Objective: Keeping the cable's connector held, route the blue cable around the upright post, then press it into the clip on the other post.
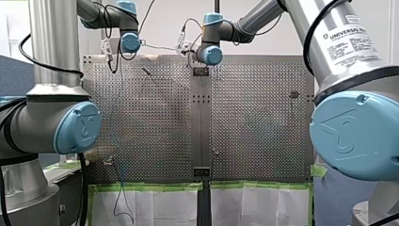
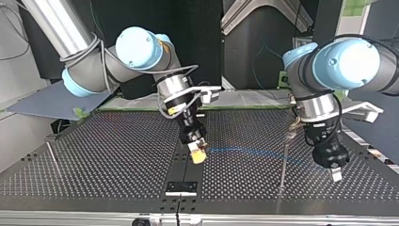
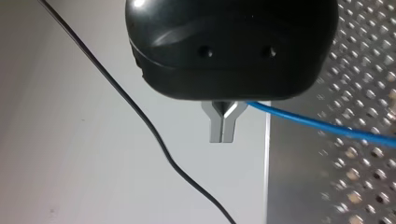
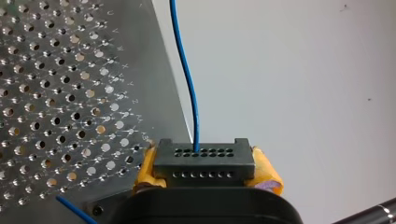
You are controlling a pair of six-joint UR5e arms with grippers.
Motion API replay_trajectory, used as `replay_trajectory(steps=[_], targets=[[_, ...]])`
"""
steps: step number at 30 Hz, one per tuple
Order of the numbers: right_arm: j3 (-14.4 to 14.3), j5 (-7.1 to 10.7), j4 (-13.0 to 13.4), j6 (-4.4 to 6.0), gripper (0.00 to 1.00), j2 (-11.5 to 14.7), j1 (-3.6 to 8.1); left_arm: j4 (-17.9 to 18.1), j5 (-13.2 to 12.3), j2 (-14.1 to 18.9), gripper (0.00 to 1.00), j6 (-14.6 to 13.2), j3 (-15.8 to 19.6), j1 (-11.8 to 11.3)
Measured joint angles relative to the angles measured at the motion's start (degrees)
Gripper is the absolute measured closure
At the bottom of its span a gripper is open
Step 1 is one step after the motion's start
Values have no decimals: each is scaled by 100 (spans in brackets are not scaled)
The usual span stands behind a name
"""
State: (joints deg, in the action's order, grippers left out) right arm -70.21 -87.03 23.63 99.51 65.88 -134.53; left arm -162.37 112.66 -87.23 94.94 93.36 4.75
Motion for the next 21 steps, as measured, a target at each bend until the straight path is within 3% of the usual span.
replay_trajectory(steps=[11,21], targets=[[495,-23,-7,-31,100,-475,19,-439,-469,-451,100,20,-73,-284],[865,-28,-2,-124,100,-640,80,-496,-945,-637,100,31,-75,-380]])
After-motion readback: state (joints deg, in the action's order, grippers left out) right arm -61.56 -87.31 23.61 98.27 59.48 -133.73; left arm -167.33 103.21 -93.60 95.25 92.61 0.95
